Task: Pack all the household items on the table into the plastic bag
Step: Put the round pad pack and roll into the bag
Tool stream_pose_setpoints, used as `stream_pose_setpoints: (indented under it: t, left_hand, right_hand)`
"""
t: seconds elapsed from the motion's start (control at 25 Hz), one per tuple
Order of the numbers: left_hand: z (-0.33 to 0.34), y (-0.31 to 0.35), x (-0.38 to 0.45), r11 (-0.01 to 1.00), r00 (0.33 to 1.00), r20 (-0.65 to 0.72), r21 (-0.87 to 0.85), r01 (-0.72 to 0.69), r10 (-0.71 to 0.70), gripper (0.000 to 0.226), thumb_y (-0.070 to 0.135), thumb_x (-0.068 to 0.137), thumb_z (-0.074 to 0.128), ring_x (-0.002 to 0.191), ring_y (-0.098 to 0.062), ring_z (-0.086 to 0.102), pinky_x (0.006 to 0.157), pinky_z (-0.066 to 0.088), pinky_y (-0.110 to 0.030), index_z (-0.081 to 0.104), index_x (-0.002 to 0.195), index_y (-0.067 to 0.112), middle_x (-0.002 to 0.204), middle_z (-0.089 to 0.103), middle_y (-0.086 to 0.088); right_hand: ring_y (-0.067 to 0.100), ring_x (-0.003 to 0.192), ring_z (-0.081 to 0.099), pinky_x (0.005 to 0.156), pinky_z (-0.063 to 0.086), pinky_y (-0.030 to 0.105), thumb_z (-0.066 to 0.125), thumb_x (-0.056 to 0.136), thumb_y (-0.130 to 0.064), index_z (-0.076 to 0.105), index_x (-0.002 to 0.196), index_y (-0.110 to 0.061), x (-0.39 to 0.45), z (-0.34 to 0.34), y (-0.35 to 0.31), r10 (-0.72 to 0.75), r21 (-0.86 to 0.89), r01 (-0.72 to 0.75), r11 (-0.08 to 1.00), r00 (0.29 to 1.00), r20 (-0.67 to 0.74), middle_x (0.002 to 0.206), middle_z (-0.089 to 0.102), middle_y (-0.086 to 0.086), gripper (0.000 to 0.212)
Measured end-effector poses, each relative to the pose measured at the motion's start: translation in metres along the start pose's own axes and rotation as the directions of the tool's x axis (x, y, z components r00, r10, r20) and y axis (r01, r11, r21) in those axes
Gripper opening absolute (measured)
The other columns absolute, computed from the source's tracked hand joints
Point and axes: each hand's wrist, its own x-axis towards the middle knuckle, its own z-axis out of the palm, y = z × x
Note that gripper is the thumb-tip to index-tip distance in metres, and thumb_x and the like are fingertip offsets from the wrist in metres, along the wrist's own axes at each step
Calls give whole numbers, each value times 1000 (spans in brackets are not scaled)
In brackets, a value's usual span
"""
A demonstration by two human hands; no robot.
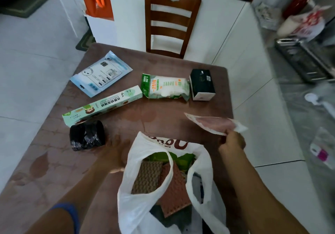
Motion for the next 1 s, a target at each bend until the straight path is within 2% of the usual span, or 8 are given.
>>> stream_pose_setpoints:
  t: [0.08, 0.2, 0.4, 0.52, 0.6, 0.72, 0.84, 1.0]
  left_hand:
    - [-15, 16, -38, 747, 981, -89, -662, 71, -173, 47, 16, 89, 67, 124, -37, 52, 104, 44, -48, 54, 133, 4, 138, 54, -20]
    - [-46, 40, -128, 412, 881, -352, -887, -208, -315, 23, 36, 84, 69, 99, -24, 68, 86, 54, -41, 72, 105, 26, 109, 73, -5]
    - [-52, 101, -234, 869, 838, -490, -275, -411, 242, 64, 63, 70, 71, 117, 0, 51, 101, 45, -33, 55, 128, 40, 134, 55, 20]
    - [-53, 120, -233, 911, 867, -498, -353, -213, 9, 22, 16, 82, 68, 81, -15, 64, 81, 55, -35, 75, 102, 22, 101, 75, -2]
    - [-62, 110, -231, 720, 878, -443, -668, -189, -181, 32, -8, 81, 56, 66, -23, 64, 68, 58, -37, 75, 73, 16, 79, 75, -9]
    - [-76, 97, -246, 412, 909, -386, -862, -295, -156, 42, -18, 72, 47, 60, -16, 63, 50, 52, -31, 73, 71, 15, 77, 73, -7]
    - [-79, 106, -261, 377, 918, -396, -852, -362, -14, 40, -3, 65, 47, 56, -9, 59, 44, 44, -29, 76, 83, 17, 96, 75, 2]
    - [-68, 114, -275, 338, 900, -429, -838, -429, 79, 47, -14, 73, 41, 47, -16, 46, 40, 38, -25, 77, 91, 11, 116, 72, 6]
  right_hand:
    - [32, 108, 65, 88, 56, 43, 64, 89, -3, 62, 124, -11, -32, -32, -24, -121, 17, 119, 993, 987, 110, 125, 65, 16, 37]
    - [25, 108, 67, 76, 59, 35, 65, 90, -12, 69, 116, -24, -83, -76, -68, -329, 164, 287, 944, 860, 391, 117, 72, 2, 29]
    - [2, 83, 69, 64, 56, 18, 67, 90, -33, 71, 104, -34, -179, -78, -114, -674, 88, 861, 500, 323, 664, 93, 75, -14, 15]
    - [5, 83, 71, 57, 58, 18, 55, 97, -38, 65, 117, -30, -192, -80, -100, -505, -6, 960, 279, 151, 850, 99, 74, -8, 24]
    - [10, 87, 70, 64, 56, 16, 52, 99, -37, 64, 123, -27, -176, -90, -84, -331, -87, 996, 30, 92, 939, 107, 73, -2, 29]
    - [15, 98, 65, 83, 53, 27, 53, 96, -26, 67, 120, -31, -159, -109, -66, 97, -176, 966, -188, 196, 976, 115, 72, -2, 29]
    - [8, 88, 65, 70, 44, 8, 60, 90, -21, 72, 111, -26, -160, -100, -58, 121, -139, 989, -50, 144, 982, 104, 74, -6, 25]
    - [9, 76, 60, 62, 41, 23, 63, 89, -22, 70, 88, -26, -181, -75, -8, 376, -139, 989, 42, 114, 920, 89, 69, -5, 8]
